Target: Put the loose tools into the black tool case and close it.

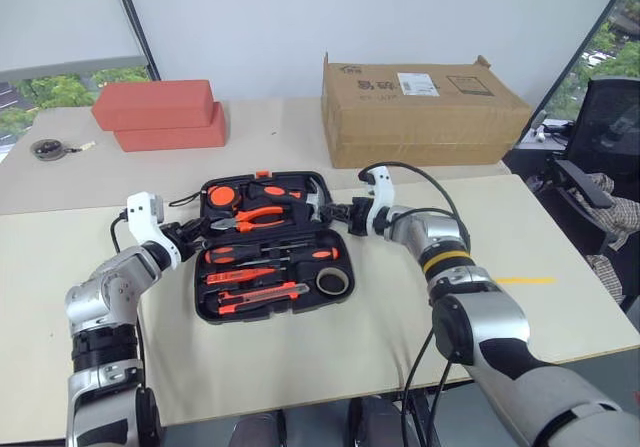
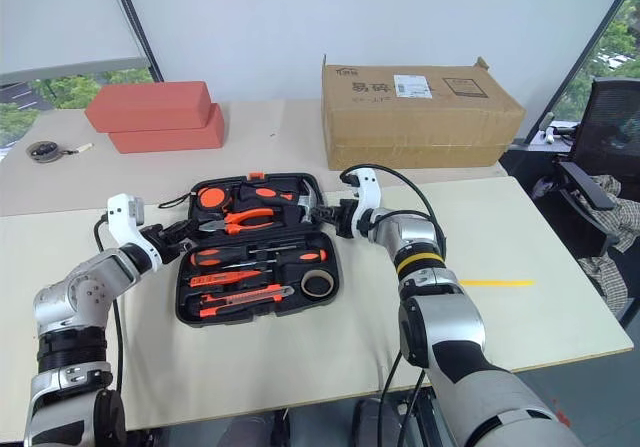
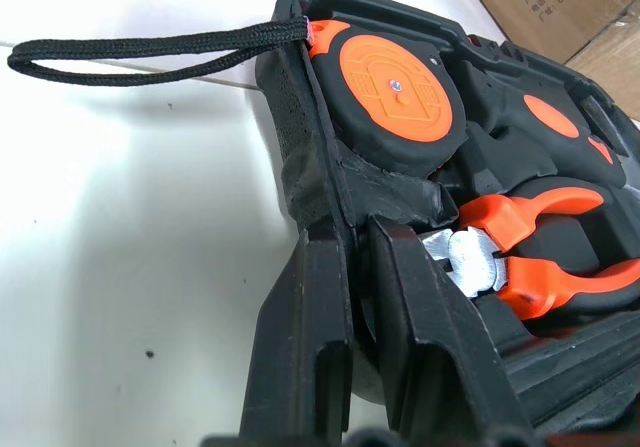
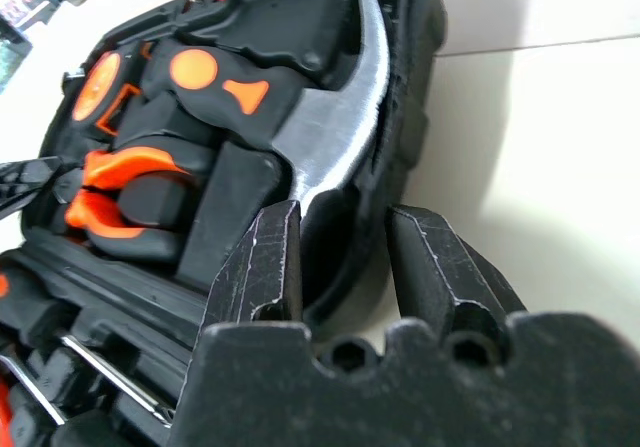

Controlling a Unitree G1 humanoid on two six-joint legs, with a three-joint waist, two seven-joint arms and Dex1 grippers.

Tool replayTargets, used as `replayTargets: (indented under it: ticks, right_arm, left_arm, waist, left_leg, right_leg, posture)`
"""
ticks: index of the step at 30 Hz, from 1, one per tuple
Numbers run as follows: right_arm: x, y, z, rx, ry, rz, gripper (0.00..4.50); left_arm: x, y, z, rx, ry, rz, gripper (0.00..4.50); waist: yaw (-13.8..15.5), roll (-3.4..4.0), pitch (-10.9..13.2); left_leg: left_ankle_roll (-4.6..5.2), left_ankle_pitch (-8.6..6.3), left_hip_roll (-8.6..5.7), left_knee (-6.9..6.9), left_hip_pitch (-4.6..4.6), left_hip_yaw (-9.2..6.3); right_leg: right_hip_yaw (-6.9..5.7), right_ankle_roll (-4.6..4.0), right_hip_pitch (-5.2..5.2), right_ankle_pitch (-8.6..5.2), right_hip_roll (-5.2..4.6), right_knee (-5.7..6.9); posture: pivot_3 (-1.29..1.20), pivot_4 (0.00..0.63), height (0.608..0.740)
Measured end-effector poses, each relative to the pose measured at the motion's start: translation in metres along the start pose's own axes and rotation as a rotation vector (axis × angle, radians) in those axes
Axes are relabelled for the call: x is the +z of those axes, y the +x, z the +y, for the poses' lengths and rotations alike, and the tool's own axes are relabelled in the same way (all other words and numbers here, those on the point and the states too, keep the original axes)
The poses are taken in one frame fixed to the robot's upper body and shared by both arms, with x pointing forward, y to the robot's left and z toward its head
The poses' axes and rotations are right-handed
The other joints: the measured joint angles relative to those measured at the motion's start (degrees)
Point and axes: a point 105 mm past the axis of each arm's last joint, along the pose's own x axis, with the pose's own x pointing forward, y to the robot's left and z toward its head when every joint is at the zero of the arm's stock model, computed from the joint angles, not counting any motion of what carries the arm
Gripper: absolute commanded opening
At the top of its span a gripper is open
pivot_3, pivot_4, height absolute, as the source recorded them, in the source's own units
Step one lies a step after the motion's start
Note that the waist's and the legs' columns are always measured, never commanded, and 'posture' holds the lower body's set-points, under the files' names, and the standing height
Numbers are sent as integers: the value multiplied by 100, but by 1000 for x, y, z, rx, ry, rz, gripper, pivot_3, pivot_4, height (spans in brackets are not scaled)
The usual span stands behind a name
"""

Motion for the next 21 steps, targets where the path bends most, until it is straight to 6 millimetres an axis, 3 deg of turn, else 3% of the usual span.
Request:
replayTargets:
  ticks: [5, 9, 14, 19, 21]
  right_arm:
    - [8, -6, -8, -30, 8, -37, 1569]
    - [17, -4, -2, -2, 16, -57, 1569]
    - [8, 2, 1, 2, 39, -30, 1569]
    - [6, 4, 2, 0, 43, -24, 167]
    - [9, 4, 2, -2, 38, -31, 76]
  left_arm:
    - [0, -1, 0, -4, -9, -5, 4]
    - [0, -1, 0, -5, -9, -5, 4]
    - [0, -2, 0, -11, -5, -1, 4]
    - [2, -6, 1, -6, 8, 1, 0]
    - [2, -8, 1, -16, 13, 2, 0]
  waist:
    - [-1, 0, 0]
    - [-3, 0, 0]
    - [-3, 0, 0]
    - [-19, 0, 0]
    - [-17, 0, 0]
  left_leg:
    - [1, -1, 0, 0, -1, 2]
    - [2, -1, 2, 0, -1, 2]
    - [3, -2, 2, 0, -2, 2]
    - [3, -3, 2, 0, -3, 3]
    - [4, -3, 3, 0, -3, 3]
  right_leg:
    - [1, 0, 0, 0, 1, 1]
    - [1, 0, 0, 0, 3, 1]
    - [1, 0, 1, 0, 3, -1]
    - [1, 0, 0, 0, 3, -3]
    - [0, 0, 0, 0, 3, -3]
  posture:
    - [0, 150, 713]
    - [0, 150, 713]
    - [0, 150, 713]
    - [0, 150, 713]
    - [0, 150, 713]
